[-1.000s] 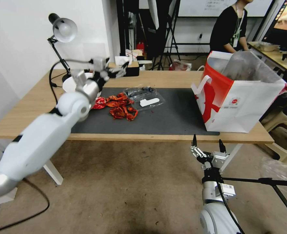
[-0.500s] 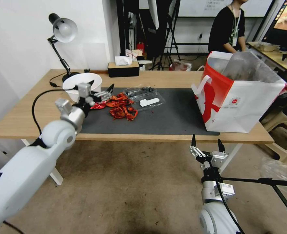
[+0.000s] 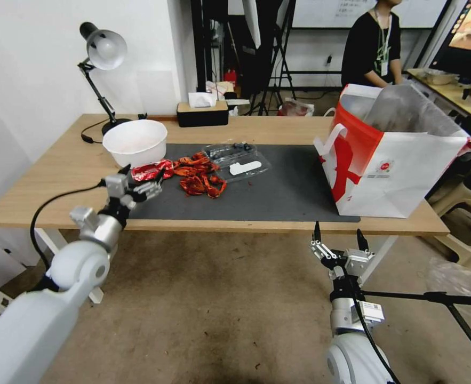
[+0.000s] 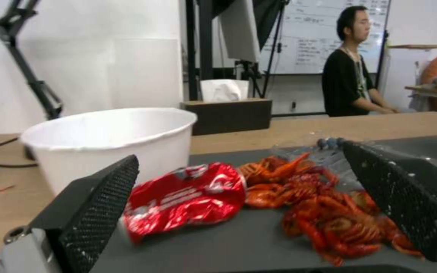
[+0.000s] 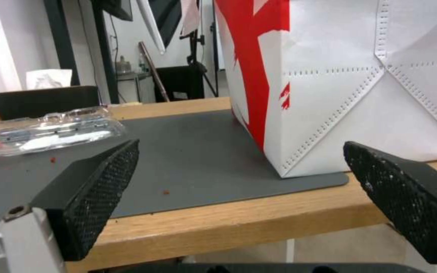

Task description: Pick up the trash from the table and place it into the takeout bag.

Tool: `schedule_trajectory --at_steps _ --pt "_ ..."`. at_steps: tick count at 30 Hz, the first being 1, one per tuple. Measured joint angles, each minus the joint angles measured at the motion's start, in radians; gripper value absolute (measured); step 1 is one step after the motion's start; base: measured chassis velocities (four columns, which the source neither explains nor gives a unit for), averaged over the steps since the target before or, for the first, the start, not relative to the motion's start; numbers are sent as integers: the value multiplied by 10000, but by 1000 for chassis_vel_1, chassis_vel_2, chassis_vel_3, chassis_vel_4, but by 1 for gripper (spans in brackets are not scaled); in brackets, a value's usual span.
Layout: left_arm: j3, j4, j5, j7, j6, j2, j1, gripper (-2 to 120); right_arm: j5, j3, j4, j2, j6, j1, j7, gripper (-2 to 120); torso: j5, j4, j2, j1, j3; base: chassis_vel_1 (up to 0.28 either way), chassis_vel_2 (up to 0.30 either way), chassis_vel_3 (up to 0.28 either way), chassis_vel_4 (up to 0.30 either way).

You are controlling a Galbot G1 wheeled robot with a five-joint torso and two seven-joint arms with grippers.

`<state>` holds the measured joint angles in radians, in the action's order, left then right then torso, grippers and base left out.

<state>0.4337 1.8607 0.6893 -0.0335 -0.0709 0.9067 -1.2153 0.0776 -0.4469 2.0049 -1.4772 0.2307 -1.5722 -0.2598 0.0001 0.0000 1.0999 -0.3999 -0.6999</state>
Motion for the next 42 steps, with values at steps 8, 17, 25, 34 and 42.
schedule_trajectory --at_steps 8,17,25,34,42 --pt "646 197 -741 147 -445 431 -983 100 10 -7 0 49 13 -17 3 100 -1 -1 0 0 0 0 0 0 0" --pt "1227 457 -1181 285 -824 895 -1980 100 60 -25 -7 67 33 0 4 100 -1 -1 0 -1 -1 0 0 0 0" --pt "1546 343 -1540 397 -1435 1323 -2760 100 76 -41 -31 73 71 -1 3 100 0 0 0 -1 -1 0 0 0 0" --pt "1671 240 -1830 438 -1877 1695 -3414 100 77 -43 -31 94 96 -70 -1 100 -1 0 1 0 -1 0 0 0 0" --pt "1617 197 -1891 443 -1902 1591 -3230 100 48 -10 -34 72 109 -87 -1 100 0 0 0 0 -1 0 0 0 0"
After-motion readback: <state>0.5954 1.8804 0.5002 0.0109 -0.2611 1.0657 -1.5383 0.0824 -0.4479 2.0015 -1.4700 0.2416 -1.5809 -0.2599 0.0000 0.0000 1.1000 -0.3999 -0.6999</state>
